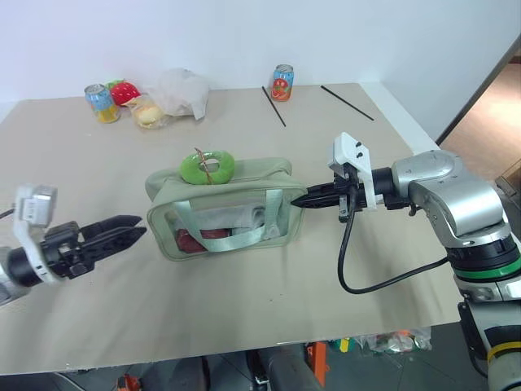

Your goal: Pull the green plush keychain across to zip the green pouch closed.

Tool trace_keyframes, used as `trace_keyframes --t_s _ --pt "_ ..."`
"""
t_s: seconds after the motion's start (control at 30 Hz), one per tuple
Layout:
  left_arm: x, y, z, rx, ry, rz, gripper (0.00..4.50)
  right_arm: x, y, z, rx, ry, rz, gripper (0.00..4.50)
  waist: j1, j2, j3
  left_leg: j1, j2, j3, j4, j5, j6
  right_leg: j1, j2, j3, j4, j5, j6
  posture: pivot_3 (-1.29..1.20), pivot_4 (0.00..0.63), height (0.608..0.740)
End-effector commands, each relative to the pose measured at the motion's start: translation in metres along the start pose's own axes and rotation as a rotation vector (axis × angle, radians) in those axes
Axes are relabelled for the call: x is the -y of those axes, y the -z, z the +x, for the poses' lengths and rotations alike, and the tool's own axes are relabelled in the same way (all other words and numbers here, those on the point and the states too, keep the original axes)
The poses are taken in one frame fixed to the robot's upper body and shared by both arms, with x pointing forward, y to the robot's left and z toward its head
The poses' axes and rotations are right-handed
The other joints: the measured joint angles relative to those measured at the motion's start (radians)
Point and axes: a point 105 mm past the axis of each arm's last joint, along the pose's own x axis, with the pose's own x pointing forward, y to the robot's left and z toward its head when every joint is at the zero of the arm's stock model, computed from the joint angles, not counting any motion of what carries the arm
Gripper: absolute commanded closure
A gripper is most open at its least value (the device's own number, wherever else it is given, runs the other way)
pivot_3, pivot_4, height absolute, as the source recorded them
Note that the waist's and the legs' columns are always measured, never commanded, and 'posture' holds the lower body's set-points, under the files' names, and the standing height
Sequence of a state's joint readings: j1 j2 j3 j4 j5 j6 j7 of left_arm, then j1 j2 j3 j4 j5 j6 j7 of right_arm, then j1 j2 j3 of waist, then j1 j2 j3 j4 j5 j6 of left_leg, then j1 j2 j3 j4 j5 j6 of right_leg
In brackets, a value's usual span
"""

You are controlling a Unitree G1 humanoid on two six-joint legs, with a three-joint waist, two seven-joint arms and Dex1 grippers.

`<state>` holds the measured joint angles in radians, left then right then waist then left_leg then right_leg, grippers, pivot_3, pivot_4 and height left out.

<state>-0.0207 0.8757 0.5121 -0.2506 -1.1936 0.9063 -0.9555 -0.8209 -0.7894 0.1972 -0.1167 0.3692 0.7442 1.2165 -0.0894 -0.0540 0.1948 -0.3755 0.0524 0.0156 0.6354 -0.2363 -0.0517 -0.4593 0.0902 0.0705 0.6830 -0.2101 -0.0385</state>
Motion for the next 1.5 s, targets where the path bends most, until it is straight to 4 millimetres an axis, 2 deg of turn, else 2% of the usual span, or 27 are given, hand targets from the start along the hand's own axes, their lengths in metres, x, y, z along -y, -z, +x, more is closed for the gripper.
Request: trace_keyframes --t_s 0.03,0.07,0.17,0.3,0.37,0.4,0.43,0.7,0.83,0.87,1.0,1.17,1.27,1.33,1.4,1.5 --pt "-0.004 -0.004 0.010 0.007 0.009 0.035 1.35 -0.001 -0.011 -0.007 0.018 0.021 -0.044 4.50 0.000 0.000 0.000 0.000 0.000 0.000 0.000 0.000 0.000 0.000 0.000 0.000 0.000 0.000 0.000 0.00 0.150 0.740" --pt "-0.005 -0.005 0.013 0.011 0.011 0.042 1.35 -0.001 -0.011 -0.008 0.017 0.022 -0.044 4.50 0.000 0.000 0.000 0.000 0.000 0.000 0.000 0.000 0.000 0.000 0.000 0.000 0.000 0.000 0.000 0.00 0.150 0.740" --pt "-0.008 -0.015 0.022 0.047 0.023 0.056 2.10 -0.002 -0.011 -0.009 0.015 0.026 -0.042 4.50 0.000 0.000 0.000 0.000 0.000 0.000 0.000 0.000 0.000 0.000 0.000 0.000 0.000 0.000 0.000 0.00 0.150 0.740" --pt "0.000 -0.020 0.028 0.061 0.076 0.078 3.54 -0.002 -0.010 -0.009 0.015 0.033 -0.039 4.50 -0.001 0.000 0.000 -0.001 0.000 0.000 0.000 0.000 0.000 0.000 0.000 0.001 0.000 0.000 0.000 0.00 0.150 0.740" --pt "-0.001 -0.017 0.031 0.048 0.067 0.084 3.86 -0.002 -0.010 -0.010 0.016 0.036 -0.037 4.50 -0.001 0.000 0.000 -0.001 0.000 0.001 0.000 0.000 0.000 0.000 0.000 0.001 0.000 0.000 0.000 0.00 0.150 0.740" --pt "-0.002 -0.016 0.032 0.042 0.061 0.087 4.37 -0.002 -0.010 -0.010 0.016 0.037 -0.035 4.50 0.000 0.000 0.000 -0.001 0.000 0.001 0.000 0.000 0.000 0.000 0.000 0.001 0.000 0.000 0.000 0.00 0.150 0.740" --pt "-0.002 -0.016 0.033 0.038 0.052 0.094 4.49 -0.002 -0.009 -0.010 0.015 0.039 -0.034 4.50 0.000 0.000 0.000 -0.001 0.000 0.001 0.000 0.000 0.000 0.000 0.000 0.001 0.000 0.000 0.000 0.00 0.150 0.740" --pt "-0.003 -0.015 0.034 0.032 0.040 0.107 4.49 0.007 -0.008 -0.011 0.015 0.103 -0.060 4.50 0.000 0.000 0.000 0.000 0.000 0.000 0.000 0.000 0.000 0.000 0.000 0.001 0.000 0.000 0.001 0.00 0.150 0.740" --pt "-0.002 -0.014 0.037 0.028 0.044 0.108 4.49 0.009 -0.017 -0.017 0.069 0.119 -0.071 4.50 0.000 0.000 0.000 -0.001 -0.001 0.001 0.001 0.000 0.000 0.000 -0.001 0.001 0.000 0.000 0.001 0.00 0.150 0.740" --pt "-0.002 -0.013 0.037 0.027 0.045 0.109 4.50 0.009 -0.018 -0.020 0.074 0.114 -0.065 3.79 0.001 0.000 0.000 -0.001 -0.001 0.001 0.001 0.000 0.000 0.000 -0.001 0.001 0.000 0.000 0.001 0.00 0.150 0.740" --pt "-0.002 -0.013 0.038 0.027 0.041 0.111 4.50 0.013 -0.018 -0.034 0.068 0.140 -0.059 2.41 0.006 0.000 0.000 -0.001 -0.001 0.001 0.001 0.000 0.000 0.000 -0.001 0.001 0.000 0.000 0.001 0.00 0.150 0.740" --pt "-0.002 -0.012 0.038 0.025 0.040 0.111 4.50 0.023 -0.040 -0.060 0.192 0.204 -0.053 0.71 0.007 0.000 0.000 -0.001 -0.001 0.001 0.001 0.000 0.000 0.001 -0.002 0.001 0.000 0.000 0.001 0.00 0.150 0.740" --pt "-0.001 -0.011 0.038 0.024 0.042 0.111 4.50 0.022 -0.069 -0.067 0.345 0.181 -0.071 0.71 0.006 0.000 0.000 -0.001 -0.001 0.001 0.001 0.000 0.000 0.001 -0.001 0.001 0.000 0.001 0.001 0.00 0.150 0.740" --pt "-0.002 -0.012 0.038 0.025 0.042 0.111 4.50 0.030 -0.086 -0.064 0.407 0.212 -0.077 0.71 0.004 0.000 0.000 0.000 -0.001 0.001 0.001 0.000 0.000 0.001 0.000 0.001 0.000 0.001 0.001 0.00 0.150 0.740" --pt "-0.002 -0.011 0.039 0.022 0.046 0.110 4.50 0.037 -0.099 -0.050 0.421 0.219 -0.099 0.71 0.003 0.000 0.000 0.000 0.000 0.000 0.001 0.000 0.000 0.002 0.000 0.001 0.000 0.001 0.001 0.00 0.150 0.740" --pt "-0.002 -0.011 0.041 0.017 0.053 0.112 4.50 0.032 -0.114 -0.023 0.398 0.163 -0.161 0.71 0.005 0.000 0.000 0.000 0.000 0.000 0.001 0.000 0.001 0.002 0.000 0.001 0.000 0.001 0.002 0.00 0.150 0.740"
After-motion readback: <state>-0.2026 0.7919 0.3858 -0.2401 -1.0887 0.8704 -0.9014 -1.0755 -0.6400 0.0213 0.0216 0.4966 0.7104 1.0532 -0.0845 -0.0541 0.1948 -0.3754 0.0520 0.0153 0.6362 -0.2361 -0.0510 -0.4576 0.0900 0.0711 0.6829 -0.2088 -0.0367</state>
